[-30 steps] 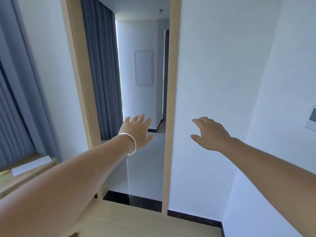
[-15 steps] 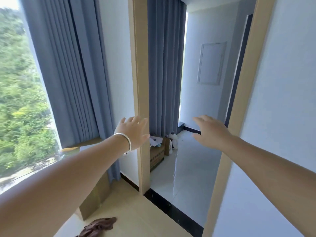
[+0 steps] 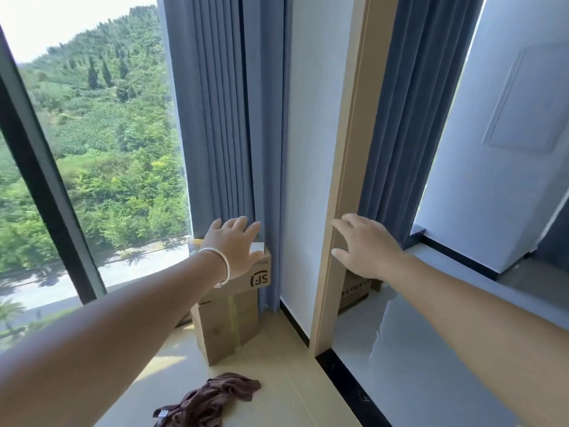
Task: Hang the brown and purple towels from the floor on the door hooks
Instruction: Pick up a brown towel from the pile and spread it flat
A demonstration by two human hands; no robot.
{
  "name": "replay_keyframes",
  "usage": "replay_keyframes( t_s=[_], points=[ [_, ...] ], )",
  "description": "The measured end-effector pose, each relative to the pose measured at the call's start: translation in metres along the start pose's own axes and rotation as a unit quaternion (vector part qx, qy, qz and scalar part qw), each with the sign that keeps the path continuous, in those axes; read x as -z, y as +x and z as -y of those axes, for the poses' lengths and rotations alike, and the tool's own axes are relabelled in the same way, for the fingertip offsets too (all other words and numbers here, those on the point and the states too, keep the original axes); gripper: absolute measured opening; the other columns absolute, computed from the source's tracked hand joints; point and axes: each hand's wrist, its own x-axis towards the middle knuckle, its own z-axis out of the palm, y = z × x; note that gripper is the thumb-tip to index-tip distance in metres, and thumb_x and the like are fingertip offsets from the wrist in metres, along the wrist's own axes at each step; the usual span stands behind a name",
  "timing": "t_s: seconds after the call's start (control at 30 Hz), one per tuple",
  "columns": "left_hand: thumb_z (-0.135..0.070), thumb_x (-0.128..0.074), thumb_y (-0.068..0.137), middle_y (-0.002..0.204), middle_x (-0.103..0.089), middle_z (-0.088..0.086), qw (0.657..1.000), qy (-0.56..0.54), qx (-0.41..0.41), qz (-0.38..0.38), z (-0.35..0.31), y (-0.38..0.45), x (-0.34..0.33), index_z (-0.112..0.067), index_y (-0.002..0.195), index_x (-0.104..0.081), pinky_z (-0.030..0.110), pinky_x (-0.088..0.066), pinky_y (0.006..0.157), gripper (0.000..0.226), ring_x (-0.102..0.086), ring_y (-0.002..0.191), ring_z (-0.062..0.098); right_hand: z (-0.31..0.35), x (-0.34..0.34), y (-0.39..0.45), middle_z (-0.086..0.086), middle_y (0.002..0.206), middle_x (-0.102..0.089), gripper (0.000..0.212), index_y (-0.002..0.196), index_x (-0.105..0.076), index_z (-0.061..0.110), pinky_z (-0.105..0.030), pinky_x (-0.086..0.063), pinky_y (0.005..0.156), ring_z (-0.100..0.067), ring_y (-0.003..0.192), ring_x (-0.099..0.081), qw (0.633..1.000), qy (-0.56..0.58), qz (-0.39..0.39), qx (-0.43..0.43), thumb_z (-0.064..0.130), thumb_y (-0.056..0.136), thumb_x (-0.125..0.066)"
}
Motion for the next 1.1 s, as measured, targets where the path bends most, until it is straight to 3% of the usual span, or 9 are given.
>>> replay_keyframes(
  t_s=[0.37,0.77,0.97,1.1],
  points=[
    [-0.06,-0.033,0.094,0.154,-0.027,0.006,0.995,0.004,0.094,0.044,0.152,0.095,-0.099,-0.027,0.15,-0.018,0.047,-0.02,0.117,0.067,-0.029,0.141,0.025,0.088,-0.068,0.222,-0.002,0.152,-0.029,0.063,0.151,-0.023,0.021,-0.037,-0.023,0.112,-0.021,0.139,-0.028,0.992,0.036,0.018,0.12,0.042,0.095,-0.046],
    [-0.06,-0.035,0.094,0.156,-0.027,0.007,0.96,-0.03,0.217,0.172,0.22,0.066,-0.265,-0.027,0.151,-0.017,0.046,-0.027,0.114,0.068,-0.029,0.142,0.027,0.184,-0.247,0.327,0.001,0.151,-0.032,0.061,0.148,-0.027,0.026,-0.043,-0.025,0.113,-0.022,0.137,-0.032,0.959,0.086,0.138,0.233,0.046,0.094,-0.047],
    [-0.059,-0.034,0.094,0.155,-0.027,0.006,0.903,-0.062,0.313,0.287,0.222,0.023,-0.374,-0.027,0.152,-0.013,0.044,-0.025,0.113,0.069,-0.03,0.14,0.025,0.229,-0.376,0.348,0.0,0.154,-0.027,0.064,0.151,-0.023,0.023,-0.039,-0.019,0.117,-0.02,0.142,-0.025,0.91,0.091,0.244,0.321,0.043,0.095,-0.047],
    [-0.058,-0.037,0.094,0.151,-0.032,0.007,0.854,-0.113,0.375,0.343,0.198,-0.013,-0.45,-0.025,0.151,-0.017,0.041,-0.032,0.106,0.068,-0.038,0.134,0.027,0.249,-0.467,0.35,0.001,0.155,-0.026,0.065,0.151,-0.023,0.024,-0.036,-0.018,0.117,-0.019,0.142,-0.024,0.874,0.065,0.29,0.384,0.046,0.094,-0.047]
  ],
)
